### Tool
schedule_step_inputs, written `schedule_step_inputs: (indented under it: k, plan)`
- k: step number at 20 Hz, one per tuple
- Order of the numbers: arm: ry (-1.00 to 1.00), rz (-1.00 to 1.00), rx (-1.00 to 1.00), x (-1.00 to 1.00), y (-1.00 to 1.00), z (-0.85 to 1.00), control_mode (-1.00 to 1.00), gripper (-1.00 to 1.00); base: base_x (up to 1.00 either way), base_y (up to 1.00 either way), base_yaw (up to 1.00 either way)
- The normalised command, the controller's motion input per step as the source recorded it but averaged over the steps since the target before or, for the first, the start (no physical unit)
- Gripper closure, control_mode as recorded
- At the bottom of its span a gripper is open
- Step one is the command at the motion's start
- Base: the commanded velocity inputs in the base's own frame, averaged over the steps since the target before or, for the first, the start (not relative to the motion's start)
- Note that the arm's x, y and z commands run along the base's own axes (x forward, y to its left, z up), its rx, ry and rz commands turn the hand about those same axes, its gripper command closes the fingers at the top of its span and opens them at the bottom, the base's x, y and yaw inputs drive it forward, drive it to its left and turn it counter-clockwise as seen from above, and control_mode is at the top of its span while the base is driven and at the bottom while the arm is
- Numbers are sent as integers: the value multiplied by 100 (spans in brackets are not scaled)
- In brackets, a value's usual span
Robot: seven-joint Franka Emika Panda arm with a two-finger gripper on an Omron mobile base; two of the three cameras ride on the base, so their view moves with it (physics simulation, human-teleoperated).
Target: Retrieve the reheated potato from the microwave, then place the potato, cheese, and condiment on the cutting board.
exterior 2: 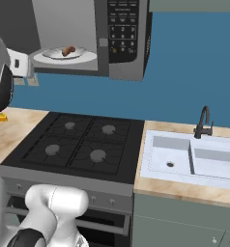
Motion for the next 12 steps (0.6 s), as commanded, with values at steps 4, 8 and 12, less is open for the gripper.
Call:
schedule_step_inputs:
  k: [4,8,12]
  plan:
    - [22,-13,0,48,-35,12,-100,-100,0,0,0]
    - [13,-15,0,57,-26,10,-100,-100,0,0,0]
    - [1,-10,-2,62,-11,5,-100,-100,0,0,0]
